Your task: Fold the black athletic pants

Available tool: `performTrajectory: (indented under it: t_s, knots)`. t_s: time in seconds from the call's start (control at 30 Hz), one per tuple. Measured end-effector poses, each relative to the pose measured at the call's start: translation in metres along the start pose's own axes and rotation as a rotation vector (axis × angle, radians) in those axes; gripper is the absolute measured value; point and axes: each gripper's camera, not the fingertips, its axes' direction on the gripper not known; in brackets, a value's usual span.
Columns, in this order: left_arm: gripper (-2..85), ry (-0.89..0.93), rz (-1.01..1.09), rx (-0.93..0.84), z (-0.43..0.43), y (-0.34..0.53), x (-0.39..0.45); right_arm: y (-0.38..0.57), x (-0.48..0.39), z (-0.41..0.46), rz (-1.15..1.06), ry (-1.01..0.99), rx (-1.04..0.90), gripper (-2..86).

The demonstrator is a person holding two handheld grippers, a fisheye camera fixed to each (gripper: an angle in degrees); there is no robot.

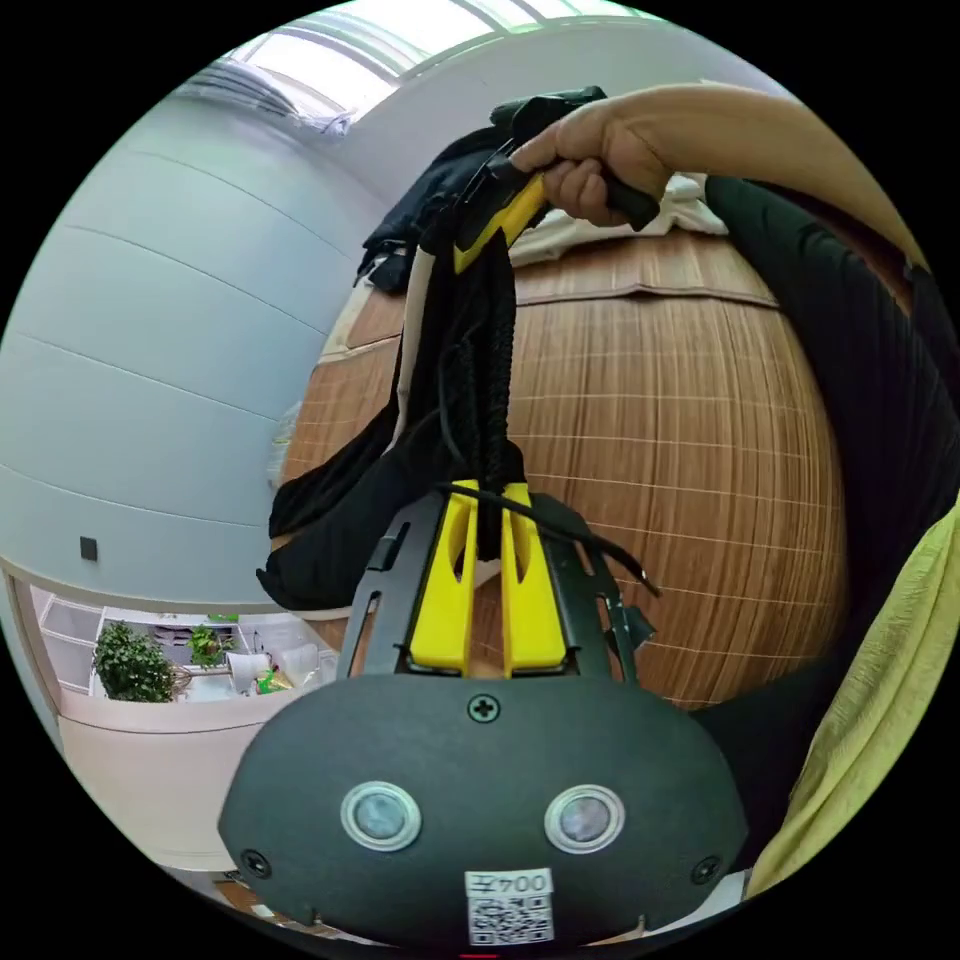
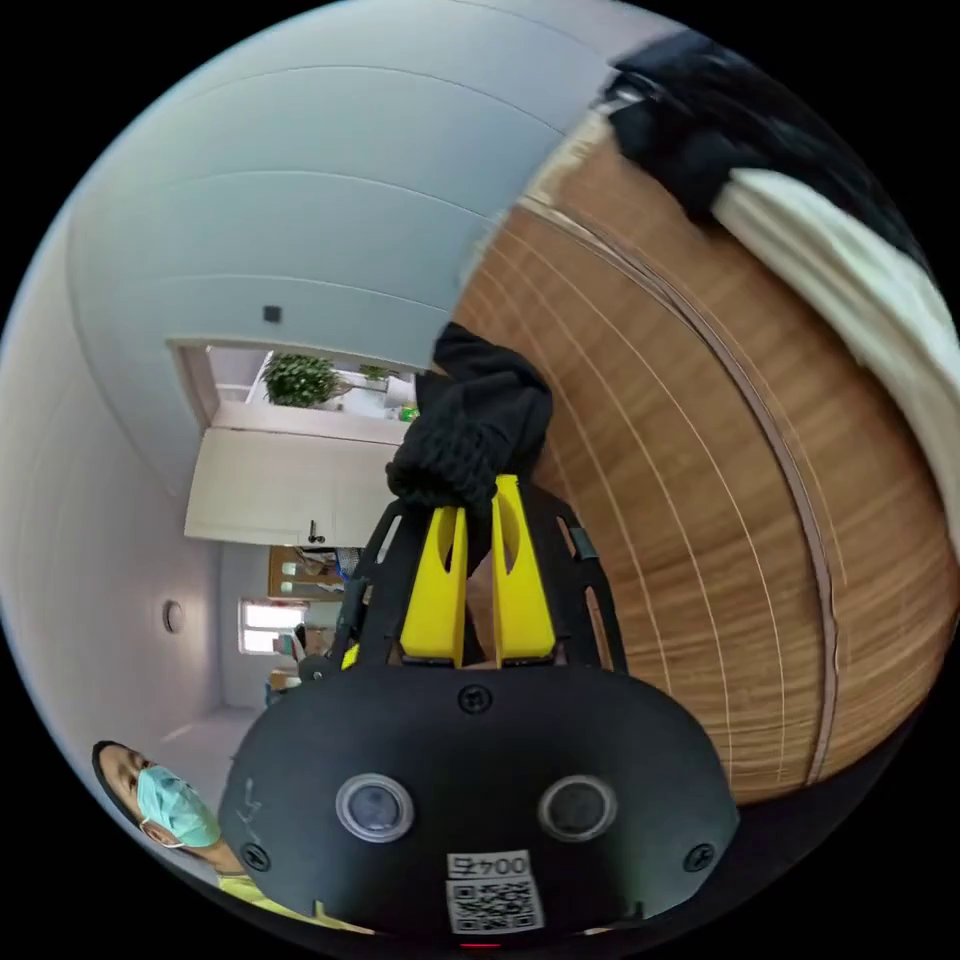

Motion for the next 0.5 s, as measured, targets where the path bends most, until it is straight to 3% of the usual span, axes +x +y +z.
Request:
performTrajectory:
  t_s: [0.17,0.33,0.5]
  knots:
    - [2.0,-0.005,0.127,-0.02,0.019,-0.009,0.127,0.064,0.115,-0.003,0.177,-0.056,0.014,4.7]
    - [3.3,-0.065,0.226,-0.031,0.019,-0.021,0.205,0.105,0.148,-0.02,0.211,-0.032,0.048,5.2]
    - [7.3,-0.009,0.229,-0.01,0.026,-0.007,0.222,0.14,0.142,-0.042,0.185,0.118,0.106,7.7]
